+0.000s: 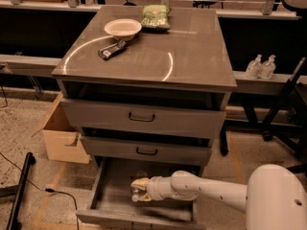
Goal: Place water bottle into bottom drawer
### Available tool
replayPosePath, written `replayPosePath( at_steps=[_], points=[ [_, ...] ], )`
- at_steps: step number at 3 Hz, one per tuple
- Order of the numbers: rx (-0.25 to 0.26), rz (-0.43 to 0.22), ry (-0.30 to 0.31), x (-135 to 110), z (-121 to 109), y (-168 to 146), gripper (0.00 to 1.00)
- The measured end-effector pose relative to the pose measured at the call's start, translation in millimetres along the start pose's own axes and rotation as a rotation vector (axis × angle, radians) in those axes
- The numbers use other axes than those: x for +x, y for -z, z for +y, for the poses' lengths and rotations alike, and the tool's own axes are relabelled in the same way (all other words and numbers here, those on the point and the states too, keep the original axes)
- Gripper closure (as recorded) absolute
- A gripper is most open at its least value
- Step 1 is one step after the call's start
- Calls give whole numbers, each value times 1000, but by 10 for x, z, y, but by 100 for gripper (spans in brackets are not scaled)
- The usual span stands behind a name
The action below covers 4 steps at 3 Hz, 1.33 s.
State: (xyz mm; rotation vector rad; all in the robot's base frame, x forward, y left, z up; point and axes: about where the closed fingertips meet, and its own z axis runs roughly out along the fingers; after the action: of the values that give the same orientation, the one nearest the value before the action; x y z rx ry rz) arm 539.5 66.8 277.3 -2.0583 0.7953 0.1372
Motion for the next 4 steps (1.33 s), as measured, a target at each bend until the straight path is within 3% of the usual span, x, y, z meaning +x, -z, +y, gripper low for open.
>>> replayPosePath(
  at_steps=[2, 3, 4],
  points=[
    [-16, 68, -37, 213, -22, -34, 12],
    [-55, 100, -2, 223, -42, 37, 9],
    [-90, 129, 27, 204, -58, 130, 32]
  ],
)
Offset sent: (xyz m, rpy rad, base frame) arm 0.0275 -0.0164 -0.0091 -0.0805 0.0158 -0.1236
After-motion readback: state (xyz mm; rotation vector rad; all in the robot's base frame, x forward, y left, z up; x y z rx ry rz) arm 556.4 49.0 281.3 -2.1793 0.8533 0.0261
